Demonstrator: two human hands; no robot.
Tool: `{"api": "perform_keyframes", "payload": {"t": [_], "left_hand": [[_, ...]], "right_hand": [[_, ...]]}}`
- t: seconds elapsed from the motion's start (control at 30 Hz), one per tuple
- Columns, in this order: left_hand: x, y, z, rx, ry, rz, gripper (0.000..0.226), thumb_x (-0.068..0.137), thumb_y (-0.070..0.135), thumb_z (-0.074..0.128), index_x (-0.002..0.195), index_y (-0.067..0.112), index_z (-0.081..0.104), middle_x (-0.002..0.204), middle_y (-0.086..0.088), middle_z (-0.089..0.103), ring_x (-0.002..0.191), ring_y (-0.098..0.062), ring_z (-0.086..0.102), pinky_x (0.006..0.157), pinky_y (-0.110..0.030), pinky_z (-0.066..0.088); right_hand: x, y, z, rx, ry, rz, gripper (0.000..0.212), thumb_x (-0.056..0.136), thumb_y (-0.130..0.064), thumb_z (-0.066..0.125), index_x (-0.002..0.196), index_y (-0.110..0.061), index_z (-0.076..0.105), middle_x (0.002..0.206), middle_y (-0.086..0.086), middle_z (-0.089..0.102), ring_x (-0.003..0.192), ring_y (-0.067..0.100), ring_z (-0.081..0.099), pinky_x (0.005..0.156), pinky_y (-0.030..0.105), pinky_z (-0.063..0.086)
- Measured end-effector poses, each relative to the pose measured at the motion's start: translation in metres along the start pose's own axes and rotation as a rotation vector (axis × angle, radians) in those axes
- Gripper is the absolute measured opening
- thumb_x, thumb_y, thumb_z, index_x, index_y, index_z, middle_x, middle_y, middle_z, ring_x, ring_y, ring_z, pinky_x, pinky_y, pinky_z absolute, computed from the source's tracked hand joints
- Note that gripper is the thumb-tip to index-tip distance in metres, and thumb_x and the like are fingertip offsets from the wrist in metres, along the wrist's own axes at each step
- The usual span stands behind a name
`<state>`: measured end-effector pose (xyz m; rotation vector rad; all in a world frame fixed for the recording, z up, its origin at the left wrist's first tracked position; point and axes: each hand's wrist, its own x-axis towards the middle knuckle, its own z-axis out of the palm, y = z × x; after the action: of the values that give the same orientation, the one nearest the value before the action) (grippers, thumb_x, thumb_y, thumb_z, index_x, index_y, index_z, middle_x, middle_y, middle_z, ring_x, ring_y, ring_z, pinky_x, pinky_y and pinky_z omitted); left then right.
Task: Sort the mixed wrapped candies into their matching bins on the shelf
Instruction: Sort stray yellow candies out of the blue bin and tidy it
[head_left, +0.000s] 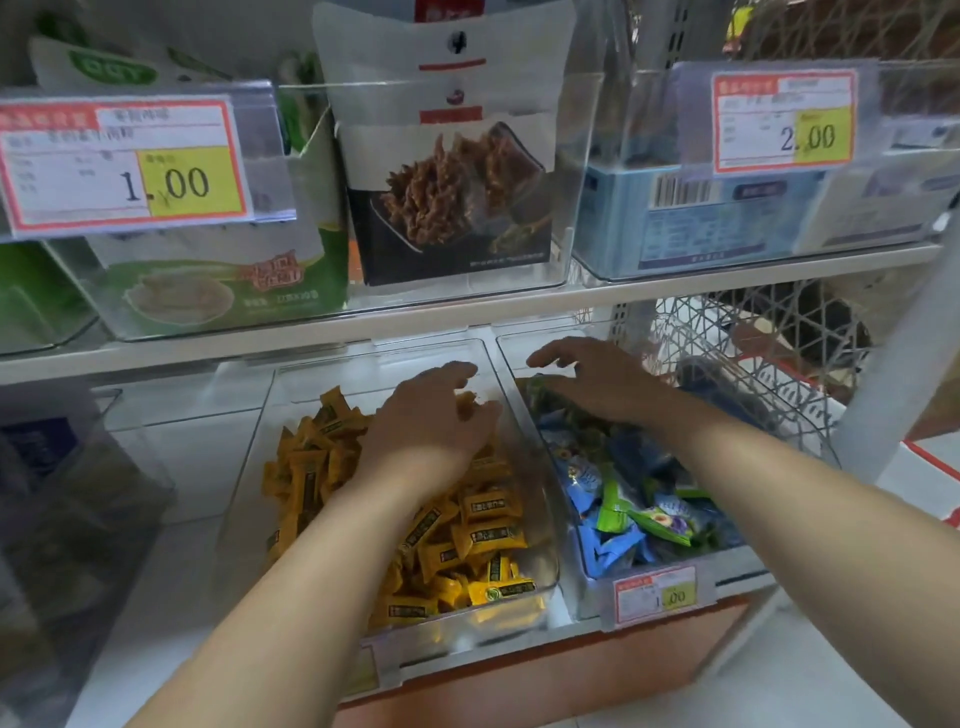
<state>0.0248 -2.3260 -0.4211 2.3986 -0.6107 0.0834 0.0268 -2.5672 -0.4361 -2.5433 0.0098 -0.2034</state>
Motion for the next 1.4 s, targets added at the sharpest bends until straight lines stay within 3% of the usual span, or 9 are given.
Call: {"api": "perform_keyframes", "payload": {"t": [0.13,0.27,0.5,0.63,0.7,0.83,1.0,1.17,1.4], "left_hand": [[0.004,0.017,0.018,0.011,-0.12,0.09,0.052,0.089,0.062,0.053,0.135,0.039,0.048,0.14,0.012,0.049,0.129,-0.016,0.046,0.097,-0.029,0.035],[0.008,0.018,0.032,0.092,-0.265,0.098,0.073,0.083,0.072,0.045,0.147,0.044,0.028,0.159,0.013,0.024,0.143,-0.017,0.029,0.115,-0.046,0.031],[0.01,0.013,0.038,0.026,-0.228,0.118,0.065,0.087,0.066,0.05,0.145,0.048,0.026,0.157,0.017,0.025,0.142,-0.015,0.031,0.113,-0.038,0.033],[0.011,0.011,0.04,0.038,-0.216,0.111,0.068,0.086,0.067,0.049,0.147,0.044,0.028,0.157,0.017,0.025,0.141,-0.015,0.032,0.111,-0.034,0.033],[0.011,0.01,0.041,0.037,-0.215,0.112,0.068,0.087,0.065,0.049,0.148,0.042,0.028,0.157,0.017,0.025,0.141,-0.014,0.031,0.109,-0.032,0.031],[0.011,0.009,0.044,0.04,-0.218,0.114,0.067,0.09,0.061,0.05,0.149,0.04,0.027,0.158,0.016,0.023,0.142,-0.015,0.03,0.107,-0.029,0.028],[0.011,0.009,0.044,0.033,-0.223,0.119,0.067,0.091,0.058,0.051,0.151,0.038,0.027,0.159,0.014,0.022,0.143,-0.015,0.028,0.103,-0.025,0.023],[0.01,0.01,0.042,0.027,-0.225,0.127,0.067,0.092,0.056,0.051,0.151,0.037,0.028,0.16,0.014,0.022,0.143,-0.014,0.027,0.103,-0.024,0.021],[0.009,0.011,0.041,0.014,-0.222,0.119,0.067,0.092,0.056,0.052,0.151,0.038,0.027,0.159,0.015,0.022,0.142,-0.012,0.027,0.102,-0.022,0.02]], "right_hand": [[0.015,0.002,0.005,-0.276,-0.377,-0.025,0.043,0.091,-0.054,0.062,0.128,-0.033,0.063,0.133,-0.004,0.056,0.119,0.019,0.054,0.102,0.042,0.045],[0.002,0.019,-0.018,-0.513,-0.306,-0.01,0.059,0.08,-0.074,0.058,0.124,-0.035,0.061,0.122,-0.002,0.052,0.114,0.022,0.052,0.095,0.044,0.048],[-0.002,0.024,-0.043,-0.704,-0.321,0.107,0.058,0.068,-0.08,0.064,0.108,-0.038,0.065,0.11,0.001,0.048,0.118,0.029,0.045,0.092,0.041,0.045],[0.02,0.011,-0.022,-0.371,-0.154,-0.019,0.031,0.086,-0.051,0.068,0.108,-0.03,0.068,0.125,0.0,0.058,0.121,0.023,0.053,0.099,0.039,0.045],[0.03,0.006,-0.007,-0.24,-0.199,-0.036,0.036,0.092,-0.047,0.063,0.122,-0.026,0.065,0.128,-0.001,0.061,0.117,0.019,0.057,0.098,0.034,0.046],[0.045,0.007,0.012,-0.318,-0.295,0.046,0.05,0.091,-0.05,0.063,0.134,-0.025,0.058,0.136,0.001,0.057,0.121,0.02,0.053,0.098,0.032,0.042],[0.045,0.008,0.014,-0.344,-0.431,0.111,0.044,0.084,-0.052,0.07,0.12,-0.028,0.067,0.122,0.003,0.066,0.107,0.021,0.06,0.092,0.036,0.05],[0.046,0.012,0.018,-0.408,-0.453,0.147,0.057,0.082,-0.054,0.07,0.131,-0.029,0.056,0.133,0.003,0.058,0.116,0.024,0.056,0.096,0.035,0.044],[0.05,0.022,0.026,-0.305,-0.482,0.172,0.059,0.08,-0.05,0.075,0.127,-0.026,0.049,0.12,0.0,0.056,0.106,0.023,0.055,0.088,0.035,0.042]]}}
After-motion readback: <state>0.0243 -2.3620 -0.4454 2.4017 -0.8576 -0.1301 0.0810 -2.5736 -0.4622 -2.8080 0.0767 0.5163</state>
